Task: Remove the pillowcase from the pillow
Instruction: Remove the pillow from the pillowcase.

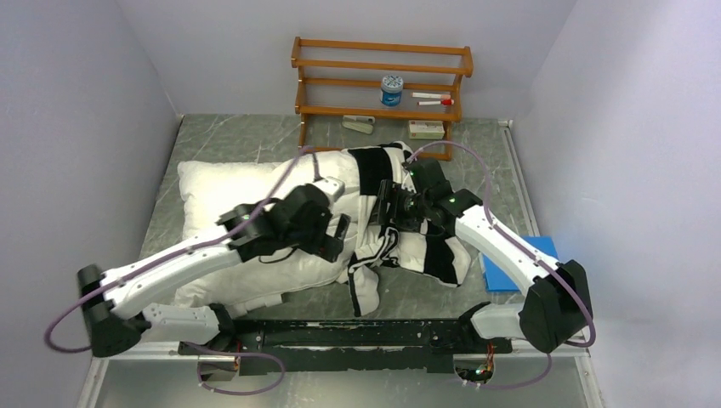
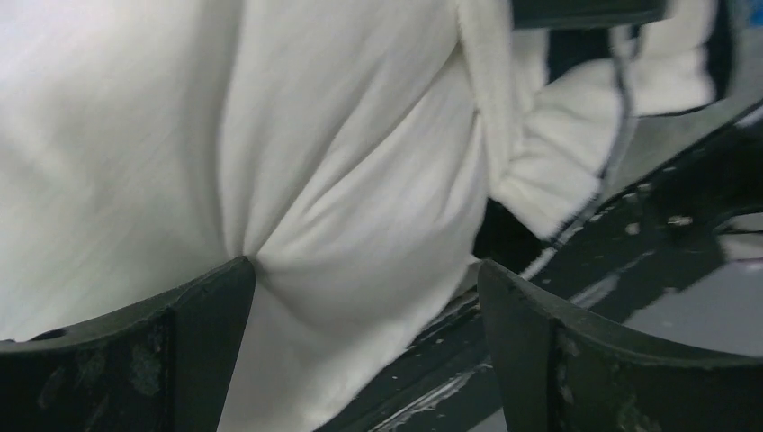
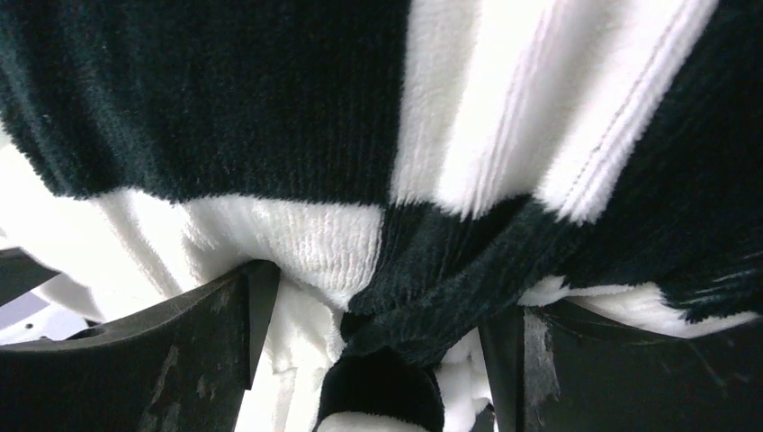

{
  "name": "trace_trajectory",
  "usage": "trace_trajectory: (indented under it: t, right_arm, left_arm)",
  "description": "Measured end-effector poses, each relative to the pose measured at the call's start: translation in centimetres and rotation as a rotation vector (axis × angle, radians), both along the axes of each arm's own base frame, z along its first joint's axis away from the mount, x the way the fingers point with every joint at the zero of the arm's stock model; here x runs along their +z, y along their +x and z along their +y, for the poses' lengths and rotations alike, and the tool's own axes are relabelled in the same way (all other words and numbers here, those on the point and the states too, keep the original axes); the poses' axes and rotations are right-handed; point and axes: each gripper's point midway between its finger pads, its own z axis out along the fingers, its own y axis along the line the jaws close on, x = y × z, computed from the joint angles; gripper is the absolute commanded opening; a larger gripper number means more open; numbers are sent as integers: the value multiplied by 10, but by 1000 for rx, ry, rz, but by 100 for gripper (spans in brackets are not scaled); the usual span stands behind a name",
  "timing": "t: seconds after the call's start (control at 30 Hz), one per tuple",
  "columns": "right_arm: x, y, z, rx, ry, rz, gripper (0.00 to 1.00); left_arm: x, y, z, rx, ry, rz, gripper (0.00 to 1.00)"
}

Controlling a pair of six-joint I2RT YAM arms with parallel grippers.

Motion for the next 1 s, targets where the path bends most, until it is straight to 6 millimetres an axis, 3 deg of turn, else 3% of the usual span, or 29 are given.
trace_trajectory:
  t: [0.07,0.17,0.33,0.43,0.57,0.7,0.73,0.9,1.0]
  right_arm:
    - [2,0,-3,8,-22,-10,83]
    - [6,-5,-12,13,-51,-22,85]
    - [46,-23,-33,-59,-9,-123,87]
    - [65,-50,-41,-118,126,-168,85]
    - [49,-87,-38,-127,276,-71,86]
    - [23,-99,-22,-115,338,73,86]
    - [21,-97,-15,-110,353,96,83]
    - [2,-88,17,-92,316,174,35]
    - [-15,-82,15,-148,241,177,4]
  left_arm:
    - [-25,3,-4,-9,103,16,93]
    - [-44,10,-3,22,193,16,76]
    - [-64,24,8,153,302,8,75]
    - [-70,26,9,181,321,15,75]
    - [-68,27,9,190,307,14,74]
    - [-67,27,9,190,298,15,74]
    - [-67,26,9,189,296,15,74]
    - [-65,26,10,197,273,21,72]
    - [-64,28,13,211,249,28,70]
